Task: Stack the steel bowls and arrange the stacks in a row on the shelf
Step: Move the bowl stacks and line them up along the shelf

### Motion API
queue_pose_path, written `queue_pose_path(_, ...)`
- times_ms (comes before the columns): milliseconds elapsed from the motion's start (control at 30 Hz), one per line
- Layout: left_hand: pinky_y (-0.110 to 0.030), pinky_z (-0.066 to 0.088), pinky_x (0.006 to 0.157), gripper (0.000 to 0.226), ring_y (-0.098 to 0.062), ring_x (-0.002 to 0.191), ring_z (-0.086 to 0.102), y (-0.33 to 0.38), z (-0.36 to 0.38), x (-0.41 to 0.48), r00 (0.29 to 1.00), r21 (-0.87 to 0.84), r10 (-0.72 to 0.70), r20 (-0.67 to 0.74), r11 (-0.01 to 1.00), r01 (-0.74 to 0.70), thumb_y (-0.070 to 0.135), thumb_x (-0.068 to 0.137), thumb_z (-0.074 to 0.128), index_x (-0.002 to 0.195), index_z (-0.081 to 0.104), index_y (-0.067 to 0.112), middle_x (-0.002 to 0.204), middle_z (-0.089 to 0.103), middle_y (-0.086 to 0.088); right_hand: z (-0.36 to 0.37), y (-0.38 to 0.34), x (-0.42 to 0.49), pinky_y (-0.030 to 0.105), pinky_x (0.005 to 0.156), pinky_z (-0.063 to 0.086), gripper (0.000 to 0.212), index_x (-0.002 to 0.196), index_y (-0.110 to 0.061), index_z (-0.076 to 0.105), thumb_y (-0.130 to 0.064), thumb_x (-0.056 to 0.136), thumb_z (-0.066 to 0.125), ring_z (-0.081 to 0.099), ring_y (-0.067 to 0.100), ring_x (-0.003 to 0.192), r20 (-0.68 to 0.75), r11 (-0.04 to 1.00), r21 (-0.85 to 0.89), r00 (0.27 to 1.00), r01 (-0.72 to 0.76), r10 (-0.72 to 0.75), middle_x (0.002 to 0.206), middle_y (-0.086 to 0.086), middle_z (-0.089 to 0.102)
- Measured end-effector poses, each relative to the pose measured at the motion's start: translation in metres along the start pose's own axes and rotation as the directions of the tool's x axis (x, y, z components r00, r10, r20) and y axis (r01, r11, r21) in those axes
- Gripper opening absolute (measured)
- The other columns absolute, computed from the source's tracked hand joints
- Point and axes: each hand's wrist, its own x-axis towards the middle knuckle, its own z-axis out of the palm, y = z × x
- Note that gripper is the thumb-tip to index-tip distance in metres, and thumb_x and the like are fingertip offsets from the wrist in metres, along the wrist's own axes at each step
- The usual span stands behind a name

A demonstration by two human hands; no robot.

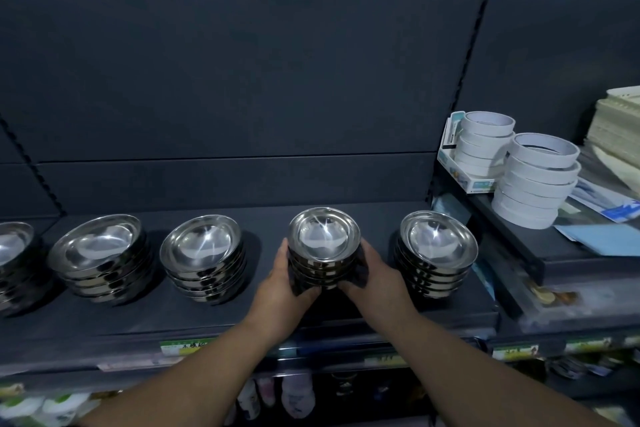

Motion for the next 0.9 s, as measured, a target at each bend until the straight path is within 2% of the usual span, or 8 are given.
queue_pose_path(100, -0.039, 0.043, 0.107, 0.106, -0.009, 0.125, 0.052, -0.003, 0.002, 0.000, 0.999, 0.024, -0.029, -0.016, 0.999, 0.029, 0.032, 0.069, 0.076, 0.148, 0.006, 0.041, 0.124, 0.047, 0.028, -0.002, 0.002, -0.002, 0.027, 0.103, 0.045, 0.091, 0.151, -0.030, 0.023, -0.021, 0.079, 0.077, 0.059, 0.014, 0.119, 0.033, 1.000, -0.005, 0.999, -0.008, 0.008, 0.132, -0.003, 0.061)
queue_pose_path(200, -0.035, 0.039, 0.109, 0.105, -0.018, 0.132, 0.045, -0.001, 0.008, -0.005, 0.996, 0.113, -0.070, -0.063, 0.991, 0.077, 0.034, 0.075, 0.077, 0.152, 0.006, 0.024, 0.141, 0.045, 0.008, -0.006, 0.005, -0.013, 0.019, 0.096, 0.043, 0.078, 0.145, -0.018, 0.038, -0.023, 0.078, 0.078, 0.060, 0.015, 0.116, -0.017, 0.999, -0.026, 0.999, -0.040, 0.040, 0.126, 0.000, 0.062)
queue_pose_path(333, -0.033, 0.034, 0.112, 0.109, -0.023, 0.138, 0.037, 0.002, 0.014, -0.008, 0.990, 0.186, -0.103, -0.094, 0.975, 0.119, 0.042, 0.075, 0.076, 0.152, 0.004, 0.012, 0.152, 0.035, -0.008, -0.021, 0.016, -0.037, 0.016, 0.082, 0.043, 0.036, 0.108, -0.016, 0.069, -0.032, 0.077, 0.078, 0.063, 0.009, 0.092, -0.138, 0.995, -0.073, 0.989, -0.073, 0.062, 0.097, -0.003, 0.069)
queue_pose_path(400, -0.033, 0.035, 0.110, 0.108, -0.027, 0.136, 0.039, 0.007, 0.017, -0.008, 0.984, 0.190, -0.121, -0.132, 0.971, 0.145, 0.042, 0.074, 0.077, 0.151, 0.009, 0.008, 0.149, 0.038, -0.012, -0.034, 0.026, -0.049, 0.018, 0.074, 0.043, 0.025, 0.088, -0.018, 0.070, -0.038, 0.075, 0.079, 0.062, 0.010, 0.080, -0.209, 0.988, -0.089, 0.973, -0.122, 0.101, 0.082, -0.006, 0.068)
queue_pose_path(500, -0.033, 0.031, 0.111, 0.108, -0.030, 0.138, 0.035, 0.013, 0.023, -0.010, 0.973, 0.171, -0.127, -0.194, 0.972, 0.161, 0.038, 0.071, 0.080, 0.149, 0.014, 0.003, 0.150, 0.035, -0.017, -0.054, 0.042, -0.059, 0.026, 0.062, 0.039, 0.033, 0.071, -0.016, 0.056, -0.040, 0.074, 0.079, 0.057, 0.016, 0.071, -0.306, 0.971, -0.084, 0.933, -0.226, 0.190, 0.072, -0.003, 0.060)
queue_pose_path(633, -0.038, 0.035, 0.111, 0.104, -0.030, 0.134, 0.039, 0.015, 0.029, -0.008, 0.965, 0.108, -0.092, -0.245, 0.987, 0.121, 0.035, 0.066, 0.084, 0.146, 0.023, 0.007, 0.145, 0.040, -0.015, -0.072, 0.052, -0.056, 0.025, 0.055, 0.033, 0.046, 0.080, -0.017, 0.045, -0.037, 0.068, 0.084, 0.054, 0.020, 0.074, -0.410, 0.962, -0.066, 0.886, -0.264, 0.215, 0.081, 0.001, 0.055)
queue_pose_path(800, -0.036, 0.043, 0.101, 0.085, -0.026, 0.121, 0.052, 0.015, 0.031, -0.006, 0.961, 0.105, -0.038, -0.273, 0.992, 0.069, 0.031, 0.065, 0.084, 0.134, 0.037, 0.014, 0.131, 0.054, -0.008, -0.073, 0.058, -0.041, 0.029, 0.071, 0.046, 0.059, 0.102, -0.011, 0.048, -0.035, 0.065, 0.086, 0.062, 0.025, 0.091, -0.371, 0.946, -0.027, 0.882, -0.323, 0.291, 0.106, 0.010, 0.059)
queue_pose_path(900, -0.034, 0.044, 0.100, 0.085, -0.024, 0.118, 0.054, 0.014, 0.027, -0.002, 0.961, 0.106, -0.021, -0.275, 0.993, 0.052, 0.031, 0.063, 0.086, 0.132, 0.038, 0.014, 0.128, 0.057, -0.007, -0.072, 0.059, -0.033, 0.027, 0.075, 0.045, 0.063, 0.111, -0.009, 0.049, -0.035, 0.067, 0.085, 0.062, 0.026, 0.098, -0.334, 0.942, -0.012, 0.889, -0.336, 0.313, 0.110, 0.010, 0.061)
